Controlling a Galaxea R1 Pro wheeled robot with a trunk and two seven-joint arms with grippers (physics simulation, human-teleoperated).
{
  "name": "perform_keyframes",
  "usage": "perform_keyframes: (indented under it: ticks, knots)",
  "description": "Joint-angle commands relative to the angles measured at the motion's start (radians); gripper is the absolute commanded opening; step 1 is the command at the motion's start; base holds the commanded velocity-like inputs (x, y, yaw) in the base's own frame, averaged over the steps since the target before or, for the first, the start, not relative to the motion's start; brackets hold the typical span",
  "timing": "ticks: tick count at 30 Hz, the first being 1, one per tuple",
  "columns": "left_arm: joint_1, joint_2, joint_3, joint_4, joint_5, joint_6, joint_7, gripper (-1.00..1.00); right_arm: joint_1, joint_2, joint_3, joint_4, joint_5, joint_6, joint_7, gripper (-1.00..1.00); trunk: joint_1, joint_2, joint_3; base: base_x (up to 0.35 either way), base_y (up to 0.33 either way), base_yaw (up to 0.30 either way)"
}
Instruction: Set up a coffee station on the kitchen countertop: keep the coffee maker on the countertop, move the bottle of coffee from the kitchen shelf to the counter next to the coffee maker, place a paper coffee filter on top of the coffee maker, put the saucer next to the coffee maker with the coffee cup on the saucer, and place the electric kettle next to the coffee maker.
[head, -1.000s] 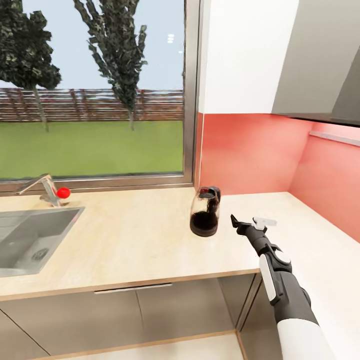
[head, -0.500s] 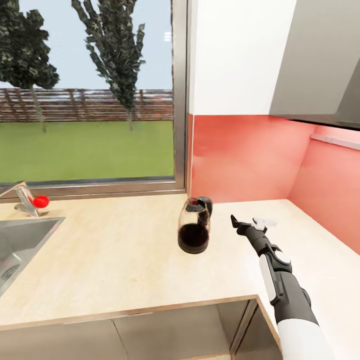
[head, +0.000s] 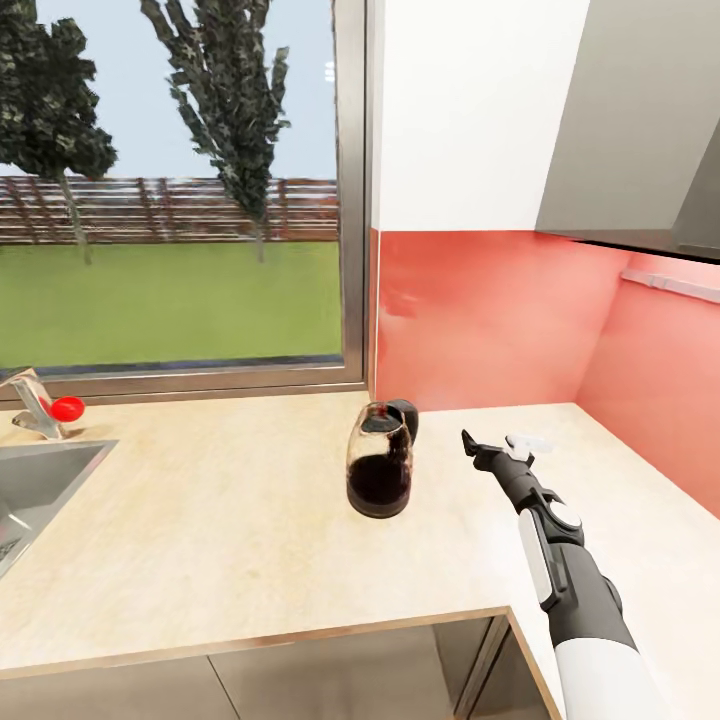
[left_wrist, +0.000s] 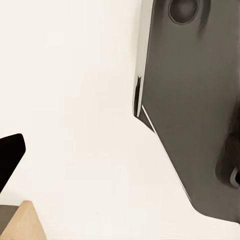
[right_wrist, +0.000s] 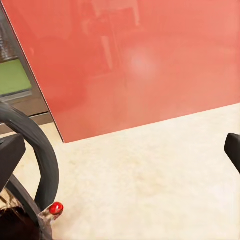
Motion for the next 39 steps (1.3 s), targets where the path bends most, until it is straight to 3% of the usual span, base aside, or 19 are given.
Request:
perform_keyframes:
  ticks: [1,15,20,26,39]
  knots:
    - [-0.001,0.0,0.005,0.0,0.001,0.001,0.001,1.0,-0.001,0.001,-0.004,-0.001,-0.004,0.007,0.008,1.0,0.001,-0.002,-0.002,0.001,-0.001,0.0]
    - [0.0,-0.002,0.003,-0.003,-0.004,-0.001,0.001,1.0,-0.001,-0.003,-0.007,0.047,-0.005,0.004,0.007,1.0,0.001,-0.002,-0.002,0.0,0.0,0.0]
    - [0.001,0.001,0.002,-0.001,0.004,-0.006,0.003,1.0,-0.001,0.008,-0.007,0.053,-0.002,0.005,0.007,1.0,0.001,-0.002,-0.002,0.0,0.0,0.0]
    - [0.001,0.002,0.002,-0.001,0.005,-0.006,0.003,1.0,-0.001,-0.008,-0.007,0.054,-0.002,0.006,0.007,1.0,0.001,-0.002,-0.002,0.0,0.0,0.0]
    - [0.001,0.0,0.003,-0.001,0.009,-0.008,0.003,1.0,-0.001,-0.01,-0.007,0.071,-0.001,0.005,0.009,1.0,0.001,-0.002,-0.002,0.079,0.001,0.0]
